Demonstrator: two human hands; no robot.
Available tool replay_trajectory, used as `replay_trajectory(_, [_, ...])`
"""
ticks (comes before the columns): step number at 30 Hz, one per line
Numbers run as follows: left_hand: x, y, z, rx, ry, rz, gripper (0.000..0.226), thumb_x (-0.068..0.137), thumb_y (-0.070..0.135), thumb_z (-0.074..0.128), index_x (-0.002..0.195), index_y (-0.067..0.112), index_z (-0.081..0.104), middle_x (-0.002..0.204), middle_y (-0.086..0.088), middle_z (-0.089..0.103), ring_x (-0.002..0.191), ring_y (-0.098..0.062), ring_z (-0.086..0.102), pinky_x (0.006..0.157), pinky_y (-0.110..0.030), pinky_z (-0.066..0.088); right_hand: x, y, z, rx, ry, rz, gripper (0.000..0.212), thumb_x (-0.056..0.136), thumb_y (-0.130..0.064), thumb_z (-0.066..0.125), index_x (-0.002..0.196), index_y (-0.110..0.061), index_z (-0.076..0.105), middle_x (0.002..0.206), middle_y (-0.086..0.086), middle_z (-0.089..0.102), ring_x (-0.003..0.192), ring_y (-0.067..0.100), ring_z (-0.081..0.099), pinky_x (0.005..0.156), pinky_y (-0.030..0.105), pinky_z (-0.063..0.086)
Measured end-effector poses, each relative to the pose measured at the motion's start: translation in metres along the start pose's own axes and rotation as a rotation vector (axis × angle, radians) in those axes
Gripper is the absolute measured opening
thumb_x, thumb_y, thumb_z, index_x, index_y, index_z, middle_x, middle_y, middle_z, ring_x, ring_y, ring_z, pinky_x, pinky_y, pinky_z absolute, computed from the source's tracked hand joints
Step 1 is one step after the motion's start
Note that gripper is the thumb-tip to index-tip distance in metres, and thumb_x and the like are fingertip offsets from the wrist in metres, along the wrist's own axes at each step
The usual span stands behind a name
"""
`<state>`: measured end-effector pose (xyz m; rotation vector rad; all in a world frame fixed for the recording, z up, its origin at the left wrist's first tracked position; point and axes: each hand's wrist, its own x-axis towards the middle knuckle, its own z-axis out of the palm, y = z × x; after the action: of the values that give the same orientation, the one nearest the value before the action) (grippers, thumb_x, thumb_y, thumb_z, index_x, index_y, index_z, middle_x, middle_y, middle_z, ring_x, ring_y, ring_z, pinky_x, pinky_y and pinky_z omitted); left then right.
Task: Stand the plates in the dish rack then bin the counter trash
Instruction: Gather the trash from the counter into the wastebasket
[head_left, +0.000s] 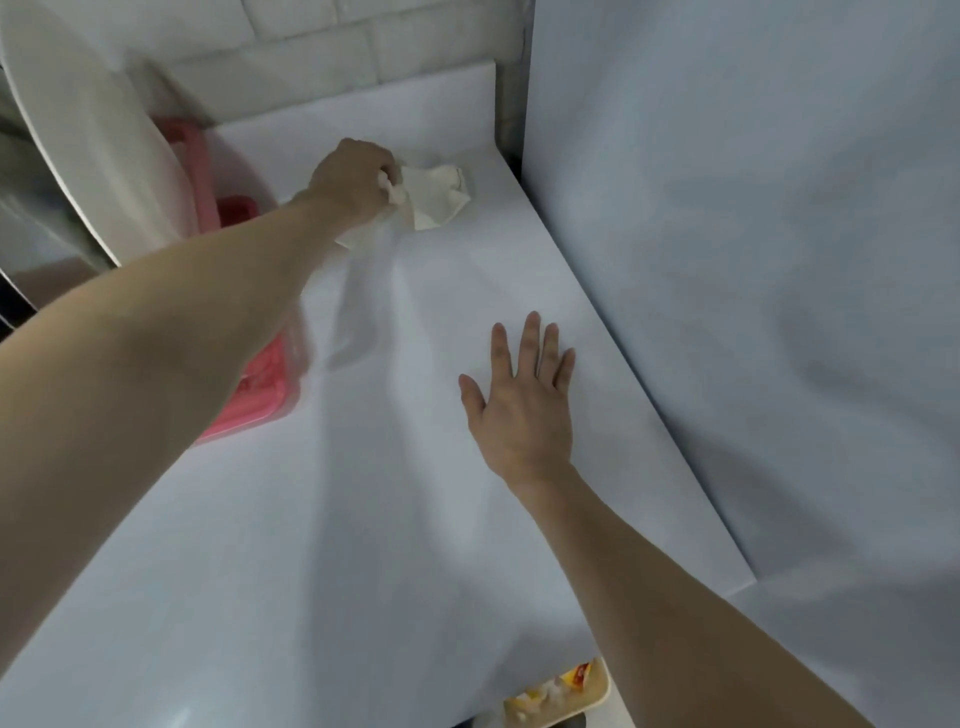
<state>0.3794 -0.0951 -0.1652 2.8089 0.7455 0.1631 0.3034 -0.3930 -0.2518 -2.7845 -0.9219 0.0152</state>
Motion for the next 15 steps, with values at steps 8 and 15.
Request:
replay_trajectory(8, [-0.01,-0.001,-0.036,-0.09,0.077,-0.061,0.034,0.094,0.004,0.038,0.109,-0.007,0.067,0.119,-0.03,0.058,0.113,-0.041,0.054,0.092,-0.037,0.041,0.0,0.001,-0.001,0.017,0.018,-0.004,0.069,0.098,-0.054,0.022,0.154,-0.013,0.028,0.16,0.025,0.013,0.148,0.043,0.012,0.12,0.057,0.007])
replay_trajectory(15, [-0.029,-0.015,-0.049,0.084,-0.031,-0.234,0.043,0.093,0.037,0.048,0.104,-0.001,0.066,0.109,-0.024,0.062,0.106,-0.038,0.059,0.083,-0.036,0.045,0.0,0.0,-0.001,0.001,0.01,-0.009,0.072,0.096,-0.054,0.016,0.154,-0.012,0.027,0.16,0.026,0.013,0.148,0.044,0.012,0.12,0.058,0.008])
